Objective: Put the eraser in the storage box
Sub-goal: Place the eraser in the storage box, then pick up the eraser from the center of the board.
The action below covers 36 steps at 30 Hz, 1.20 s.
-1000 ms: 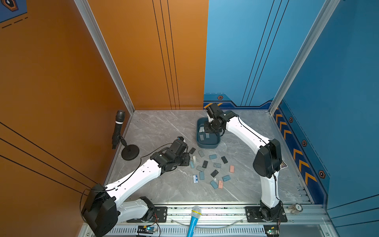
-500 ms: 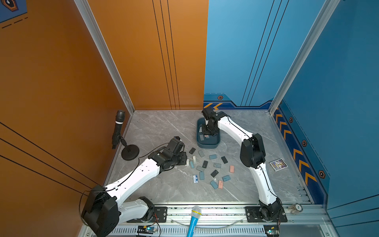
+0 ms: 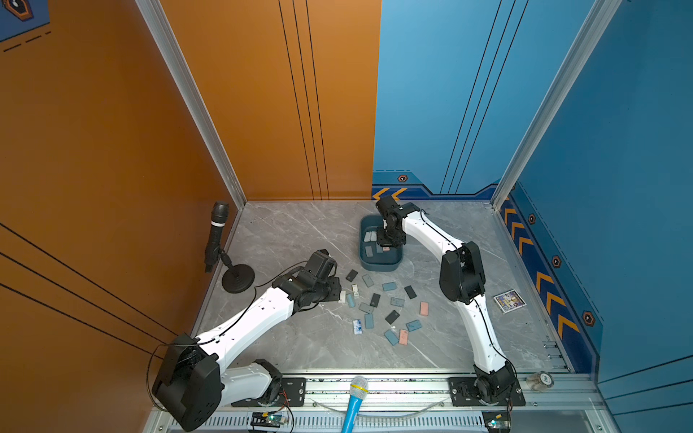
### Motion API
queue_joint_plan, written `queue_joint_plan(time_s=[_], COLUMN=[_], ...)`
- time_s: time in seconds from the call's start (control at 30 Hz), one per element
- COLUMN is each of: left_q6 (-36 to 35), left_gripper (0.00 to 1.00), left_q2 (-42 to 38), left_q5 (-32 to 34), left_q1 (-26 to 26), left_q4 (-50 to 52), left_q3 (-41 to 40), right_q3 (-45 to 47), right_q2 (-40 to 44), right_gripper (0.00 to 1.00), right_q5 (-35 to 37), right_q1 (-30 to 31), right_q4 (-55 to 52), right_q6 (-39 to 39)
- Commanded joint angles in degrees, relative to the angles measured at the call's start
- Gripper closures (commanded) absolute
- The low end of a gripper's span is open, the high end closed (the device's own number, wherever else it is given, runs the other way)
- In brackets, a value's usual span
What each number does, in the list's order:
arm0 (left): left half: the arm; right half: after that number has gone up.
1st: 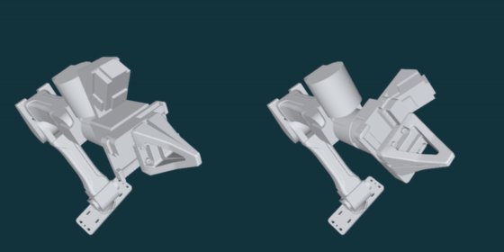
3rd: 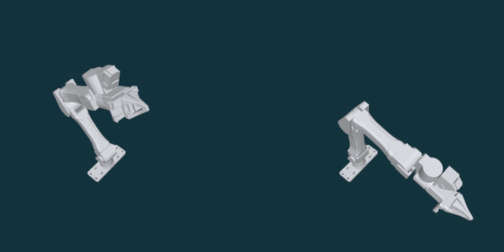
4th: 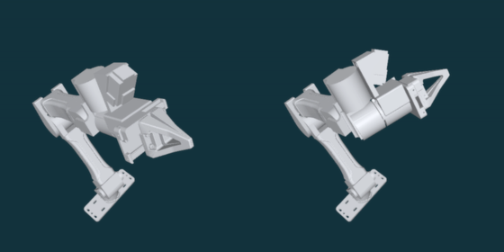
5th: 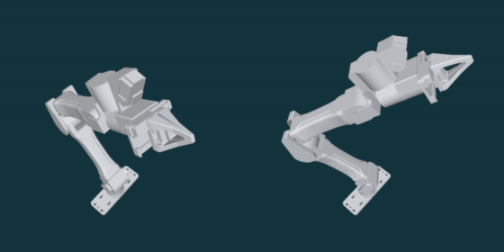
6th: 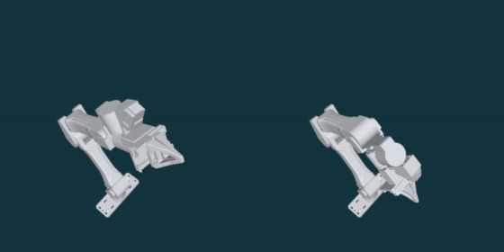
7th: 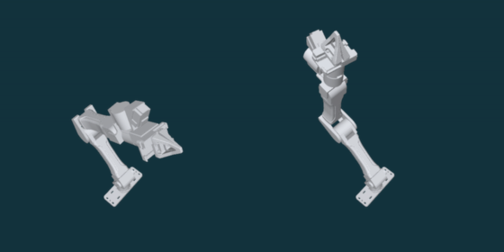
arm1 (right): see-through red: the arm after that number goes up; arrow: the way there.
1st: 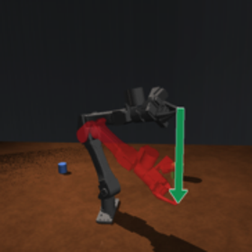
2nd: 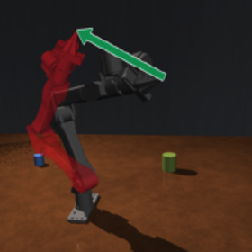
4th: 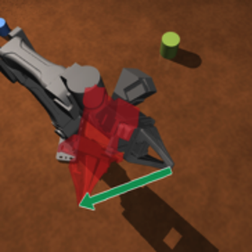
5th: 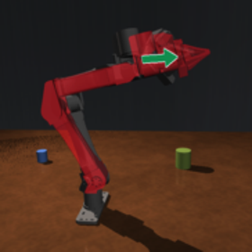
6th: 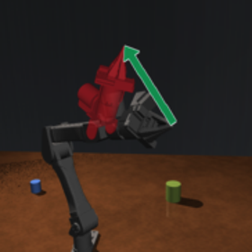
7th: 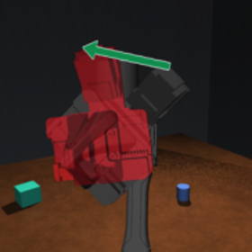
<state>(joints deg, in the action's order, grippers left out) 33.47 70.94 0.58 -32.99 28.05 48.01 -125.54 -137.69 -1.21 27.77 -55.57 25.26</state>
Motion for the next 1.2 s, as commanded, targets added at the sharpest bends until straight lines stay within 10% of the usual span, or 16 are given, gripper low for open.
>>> queue_joint_plan(time_s=[0.0, 1.17], left_q6=[-0.2, 1.4], left_gripper=[0.55, 0.47], left_q2=[1.3, 1.9], left_q5=[-1.1, -1.2], left_q1=[0.5, -0.3], left_q4=[1.2, 2.4], left_q3=[1.3, 0.3], right_q3=[-1.4, 6.4], right_q2=[-1.8, 20.7], right_gripper=[0.76, 0.52], right_q5=[1.7, 3.1], right_q1=[-0.2, 2.3], right_q4=[-2.8, -3.4], right_q6=[-1.2, -3.6])
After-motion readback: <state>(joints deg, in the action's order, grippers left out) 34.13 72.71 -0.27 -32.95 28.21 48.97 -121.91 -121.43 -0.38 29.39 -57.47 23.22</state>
